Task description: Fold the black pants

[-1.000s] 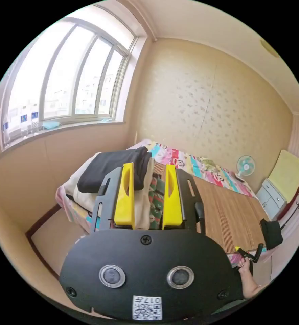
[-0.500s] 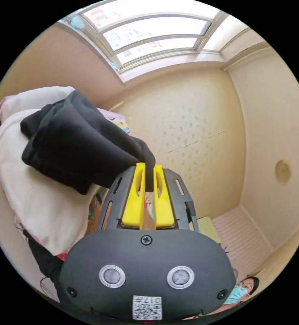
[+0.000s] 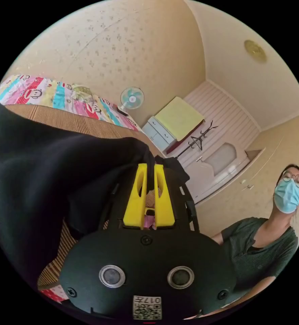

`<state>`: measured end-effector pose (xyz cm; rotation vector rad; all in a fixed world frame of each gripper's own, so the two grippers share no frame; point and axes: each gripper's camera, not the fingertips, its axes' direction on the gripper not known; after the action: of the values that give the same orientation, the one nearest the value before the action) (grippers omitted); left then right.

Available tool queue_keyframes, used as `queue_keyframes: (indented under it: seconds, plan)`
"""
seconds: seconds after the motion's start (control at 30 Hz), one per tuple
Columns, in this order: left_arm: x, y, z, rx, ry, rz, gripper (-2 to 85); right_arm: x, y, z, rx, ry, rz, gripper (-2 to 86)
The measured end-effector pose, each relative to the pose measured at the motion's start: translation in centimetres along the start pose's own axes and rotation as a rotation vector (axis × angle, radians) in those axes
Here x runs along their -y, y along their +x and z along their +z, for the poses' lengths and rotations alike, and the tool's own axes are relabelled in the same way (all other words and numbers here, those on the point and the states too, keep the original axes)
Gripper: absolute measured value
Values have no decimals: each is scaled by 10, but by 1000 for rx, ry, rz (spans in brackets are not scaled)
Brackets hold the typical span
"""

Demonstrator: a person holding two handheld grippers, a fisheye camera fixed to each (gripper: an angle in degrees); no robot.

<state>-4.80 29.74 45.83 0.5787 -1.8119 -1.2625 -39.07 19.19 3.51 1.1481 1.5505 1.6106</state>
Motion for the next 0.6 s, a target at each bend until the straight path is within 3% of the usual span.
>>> queue_keyframes:
  seconds: [0.2,0.3,0.47,0.53,0.6]
  plan:
    - [-143,27,160,-103,-459,105,27,-8,2,-6,-213,153,-1,5]
    - [-193,47,171,-120,-499,100,46,-12,2,0,-294,191,-11,5]
    - [-224,54,103,38,-226,23,65,-19,3,29,-361,176,-20,5]
    - [-232,52,61,211,-62,-33,87,-22,4,43,-367,170,-27,6]
    - [-244,51,10,530,143,-119,107,-26,8,52,-354,174,-16,7]
